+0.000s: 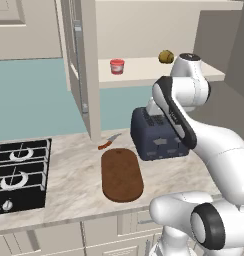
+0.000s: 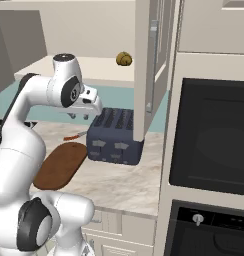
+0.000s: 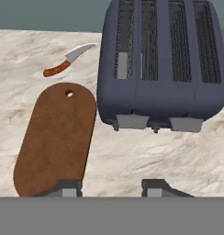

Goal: Pick the bread, place it on the cutting board, pick the jam, place it on the counter, and close the cabinet.

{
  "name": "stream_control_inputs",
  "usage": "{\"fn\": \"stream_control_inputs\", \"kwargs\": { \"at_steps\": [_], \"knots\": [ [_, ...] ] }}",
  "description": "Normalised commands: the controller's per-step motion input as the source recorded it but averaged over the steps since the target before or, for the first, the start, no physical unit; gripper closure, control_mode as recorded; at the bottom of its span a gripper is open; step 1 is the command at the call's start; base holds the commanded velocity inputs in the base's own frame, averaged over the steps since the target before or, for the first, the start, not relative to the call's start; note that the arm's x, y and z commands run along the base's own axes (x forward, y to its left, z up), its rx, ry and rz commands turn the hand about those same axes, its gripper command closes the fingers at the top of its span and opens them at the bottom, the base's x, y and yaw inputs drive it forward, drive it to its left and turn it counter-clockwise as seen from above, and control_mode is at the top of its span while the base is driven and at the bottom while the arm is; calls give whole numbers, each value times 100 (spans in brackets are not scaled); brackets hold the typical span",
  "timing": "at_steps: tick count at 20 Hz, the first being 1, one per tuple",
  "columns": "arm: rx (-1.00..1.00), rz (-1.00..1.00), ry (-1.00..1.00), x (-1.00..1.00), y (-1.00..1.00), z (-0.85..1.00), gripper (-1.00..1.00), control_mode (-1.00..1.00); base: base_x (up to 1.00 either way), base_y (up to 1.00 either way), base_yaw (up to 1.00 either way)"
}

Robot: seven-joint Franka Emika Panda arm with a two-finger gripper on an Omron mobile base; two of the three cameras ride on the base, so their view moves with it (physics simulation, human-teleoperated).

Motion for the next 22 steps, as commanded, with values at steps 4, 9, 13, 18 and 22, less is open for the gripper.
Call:
{"fn": "stream_control_inputs", "kwargs": {
  "at_steps": [4,9,13,18,22],
  "knots": [
    [0,0,-3,-9,0,1,-100,-100,0,0,0],
    [0,0,-18,-34,0,16,-100,-100,0,0,0],
    [0,0,-21,-38,0,20,-100,-100,0,0,0],
    [0,0,-19,-42,0,21,-100,-100,0,0,0],
    [0,0,-17,-35,0,24,-100,-100,0,0,0]
  ]
}}
